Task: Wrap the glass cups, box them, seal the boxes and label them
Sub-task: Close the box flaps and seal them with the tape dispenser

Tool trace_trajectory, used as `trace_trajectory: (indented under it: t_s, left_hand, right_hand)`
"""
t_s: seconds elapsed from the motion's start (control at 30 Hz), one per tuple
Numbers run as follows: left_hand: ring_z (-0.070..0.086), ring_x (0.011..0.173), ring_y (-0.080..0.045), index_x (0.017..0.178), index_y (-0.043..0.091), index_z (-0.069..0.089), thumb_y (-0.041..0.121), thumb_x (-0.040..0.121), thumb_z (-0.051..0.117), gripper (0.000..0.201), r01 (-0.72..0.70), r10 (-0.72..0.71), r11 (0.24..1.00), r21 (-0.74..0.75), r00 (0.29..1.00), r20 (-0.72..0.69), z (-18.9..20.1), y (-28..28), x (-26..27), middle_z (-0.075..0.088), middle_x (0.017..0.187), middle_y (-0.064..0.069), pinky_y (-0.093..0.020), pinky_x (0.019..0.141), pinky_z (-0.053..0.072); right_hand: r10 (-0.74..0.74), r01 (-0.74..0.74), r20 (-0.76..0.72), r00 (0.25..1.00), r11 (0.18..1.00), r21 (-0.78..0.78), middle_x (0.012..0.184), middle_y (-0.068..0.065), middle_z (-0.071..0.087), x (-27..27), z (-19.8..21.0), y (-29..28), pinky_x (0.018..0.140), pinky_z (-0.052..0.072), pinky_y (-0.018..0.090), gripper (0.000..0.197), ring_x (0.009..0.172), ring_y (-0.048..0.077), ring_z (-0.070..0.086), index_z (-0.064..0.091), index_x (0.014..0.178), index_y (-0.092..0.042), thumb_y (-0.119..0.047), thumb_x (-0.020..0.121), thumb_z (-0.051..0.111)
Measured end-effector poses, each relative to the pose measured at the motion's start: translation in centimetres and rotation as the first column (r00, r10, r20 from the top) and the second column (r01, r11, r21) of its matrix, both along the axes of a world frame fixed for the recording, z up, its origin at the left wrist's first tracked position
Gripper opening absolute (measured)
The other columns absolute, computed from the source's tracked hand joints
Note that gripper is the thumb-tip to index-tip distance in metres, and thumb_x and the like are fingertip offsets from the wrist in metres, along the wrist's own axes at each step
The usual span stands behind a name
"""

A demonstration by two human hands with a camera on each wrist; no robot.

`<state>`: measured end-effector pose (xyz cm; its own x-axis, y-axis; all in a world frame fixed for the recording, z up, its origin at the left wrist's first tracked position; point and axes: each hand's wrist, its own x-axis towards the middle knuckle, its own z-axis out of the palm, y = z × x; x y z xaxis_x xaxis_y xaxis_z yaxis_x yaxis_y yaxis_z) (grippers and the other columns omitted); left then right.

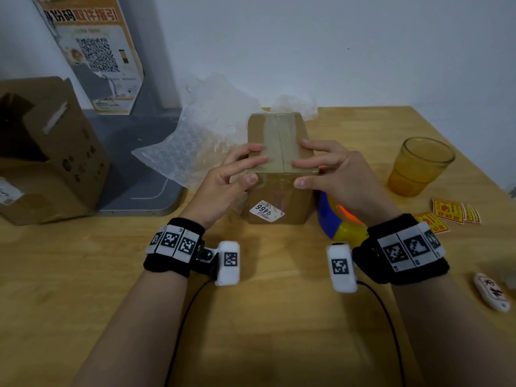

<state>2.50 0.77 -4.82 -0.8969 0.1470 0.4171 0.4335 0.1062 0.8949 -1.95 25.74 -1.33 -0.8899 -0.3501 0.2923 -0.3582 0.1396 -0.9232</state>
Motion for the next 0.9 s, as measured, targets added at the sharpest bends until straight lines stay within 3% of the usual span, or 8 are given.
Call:
trace_trajectory:
  t_s: [0.17,0.33,0.47,0.63,0.7,0.77,0.83,0.9]
  left_hand:
    - [0.04,0.145,-0.015,0.105,0.028,0.078,0.017,0.098,0.064,0.019,0.031,-0.032,0.995,0.095,0.999,0.003,-0.3,0.4,-0.1,0.048,0.148,0.004,-0.032,0.104,0.05]
    - [0.038,0.148,-0.023,0.096,0.034,0.078,0.026,0.095,0.063,0.017,0.039,-0.04,0.986,0.161,0.999,0.002,-0.8,0.8,-0.3,0.047,0.151,0.005,-0.058,0.114,0.042]
    - [0.034,0.151,-0.021,0.11,0.035,0.077,0.029,0.099,0.058,0.023,0.025,-0.028,0.983,0.181,1.0,0.014,-1.1,1.1,0.0,0.046,0.153,0.013,-0.061,0.116,0.038]
    - [0.037,0.148,-0.012,0.119,0.035,0.075,0.023,0.105,0.047,0.034,-0.001,-0.015,0.981,0.196,0.997,0.079,-0.5,1.1,0.8,0.046,0.153,0.017,-0.052,0.114,0.044]
    - [0.039,0.147,-0.009,0.121,0.034,0.075,0.021,0.107,0.045,0.035,-0.021,0.003,0.982,0.189,0.996,0.094,0.0,1.3,1.3,0.047,0.153,0.018,-0.049,0.111,0.047]
    - [0.043,0.143,-0.005,0.121,0.029,0.074,0.02,0.109,0.044,0.033,-0.084,0.067,0.985,0.153,0.991,0.112,0.6,1.8,1.7,0.048,0.152,0.018,-0.042,0.106,0.051]
    - [0.048,0.137,-0.003,0.117,0.02,0.075,0.016,0.109,0.043,0.033,-0.207,0.197,0.975,0.082,0.973,0.12,1.2,2.5,1.9,0.053,0.148,0.017,-0.039,0.102,0.053]
    - [0.049,0.135,-0.007,0.109,0.019,0.077,0.014,0.108,0.043,0.035,-0.311,0.308,0.951,0.005,0.945,0.107,2.2,3.3,2.0,0.056,0.143,0.015,-0.047,0.107,0.05]
  right_hand:
    - [0.074,-0.065,0.087,0.993,0.992,-0.106,0.143,-0.002,0.062,-0.4,-0.3,1.1,0.102,0.052,0.022,0.034,0.13,-0.005,0.055,0.078,0.107,-0.004,0.006,0.075,0.083]
    - [0.107,-0.094,0.107,0.989,0.988,-0.122,0.145,-0.004,0.061,-0.7,-0.7,1.4,0.101,0.048,0.016,0.028,0.132,-0.004,0.054,0.079,0.104,-0.006,0.002,0.078,0.081]
    - [0.151,-0.127,0.128,0.98,0.975,-0.179,0.146,-0.011,0.06,-0.6,-1.0,1.3,0.109,0.044,0.021,0.023,0.137,-0.002,0.05,0.084,0.096,-0.021,-0.015,0.074,0.081]
    - [0.141,-0.114,0.2,0.97,0.983,-0.141,0.153,-0.017,0.05,0.4,-0.5,1.4,0.116,0.044,0.047,0.024,0.138,-0.004,0.048,0.079,0.113,-0.012,-0.007,0.09,0.074]
    - [0.141,-0.118,0.24,0.96,0.987,-0.109,0.154,-0.024,0.045,1.1,0.1,1.5,0.117,0.039,0.055,0.025,0.129,-0.012,0.051,0.076,0.12,-0.012,-0.009,0.095,0.07]
    - [0.116,-0.106,0.269,0.956,0.993,-0.053,0.151,-0.029,0.045,2.1,0.7,1.5,0.113,0.046,0.051,0.026,0.112,-0.02,0.055,0.074,0.124,-0.02,-0.014,0.1,0.066]
    - [0.056,-0.058,0.273,0.96,0.998,-0.003,0.13,-0.02,0.064,2.9,1.0,1.4,0.103,0.055,0.046,0.027,0.093,-0.007,0.064,0.072,0.124,-0.028,-0.016,0.102,0.064]
    - [-0.016,0.003,0.212,0.977,0.998,0.06,0.1,-0.002,0.066,3.5,1.2,1.3,0.092,0.059,0.04,0.034,0.079,0.006,0.06,0.072,0.125,-0.032,-0.01,0.101,0.064]
